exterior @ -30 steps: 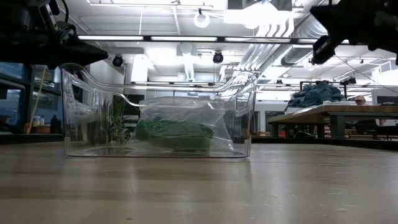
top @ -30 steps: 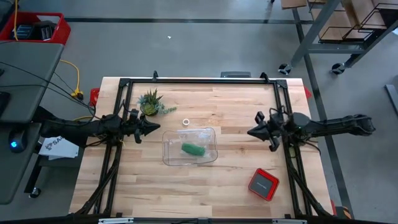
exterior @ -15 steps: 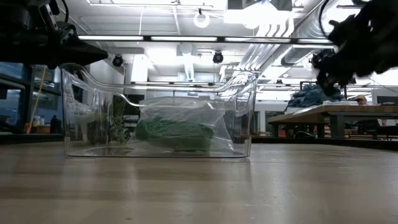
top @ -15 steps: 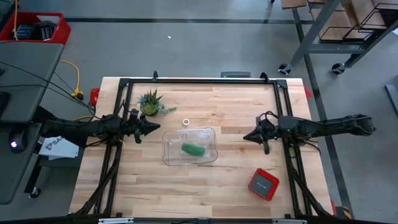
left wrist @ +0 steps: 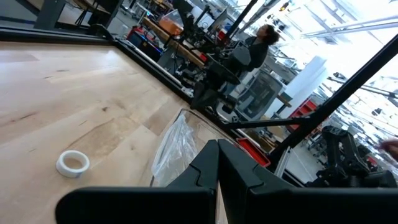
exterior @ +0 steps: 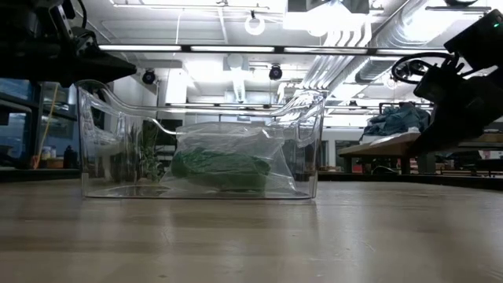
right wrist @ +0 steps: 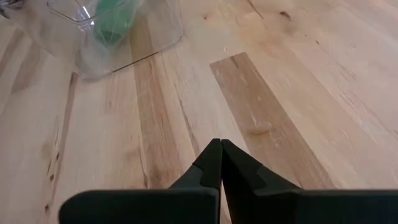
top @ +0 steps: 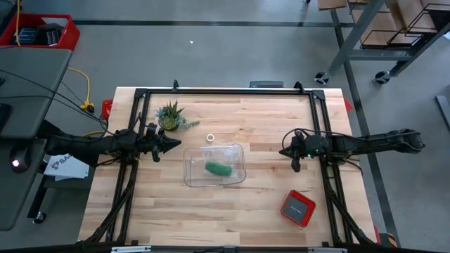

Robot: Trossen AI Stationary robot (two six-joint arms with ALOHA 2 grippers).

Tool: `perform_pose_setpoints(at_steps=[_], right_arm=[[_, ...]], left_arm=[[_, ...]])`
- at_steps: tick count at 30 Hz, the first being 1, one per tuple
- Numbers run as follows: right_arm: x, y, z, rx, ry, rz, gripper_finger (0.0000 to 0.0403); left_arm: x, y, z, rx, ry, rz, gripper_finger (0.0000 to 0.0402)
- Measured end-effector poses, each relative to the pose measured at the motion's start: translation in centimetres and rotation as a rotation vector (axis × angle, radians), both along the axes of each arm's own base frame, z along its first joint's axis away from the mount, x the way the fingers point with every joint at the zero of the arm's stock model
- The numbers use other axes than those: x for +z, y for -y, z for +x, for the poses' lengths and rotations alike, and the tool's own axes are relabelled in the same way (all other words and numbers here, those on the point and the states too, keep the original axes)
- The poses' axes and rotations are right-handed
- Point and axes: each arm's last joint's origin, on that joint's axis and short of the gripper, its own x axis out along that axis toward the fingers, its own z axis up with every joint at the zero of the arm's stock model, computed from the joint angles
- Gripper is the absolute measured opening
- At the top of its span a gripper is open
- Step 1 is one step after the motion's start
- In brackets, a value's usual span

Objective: Roll bandage
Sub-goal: Return to Home Position

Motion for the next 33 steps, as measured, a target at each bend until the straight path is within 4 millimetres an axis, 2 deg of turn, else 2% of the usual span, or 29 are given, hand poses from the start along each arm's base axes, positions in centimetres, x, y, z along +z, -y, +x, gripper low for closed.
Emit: perform_pose_setpoints(at_steps=[8,26,33], right_arm=[[0.2,0.0,-0.1,0.003,0.015,0.001,0.0],[4.4,0.0,-2.4,0.006,0.505,0.009,0.0],[4.3,-0.1,-2.4,0.03,0.502,0.016,0.0]], left_arm=[[0.0,0.0,0.0,0.0,0.0,0.0,0.0],[0.0,0.0,0.0,0.0,0.0,0.0,0.0],[0.0,0.0,0.0,0.0,-0.004,0.0,0.0]])
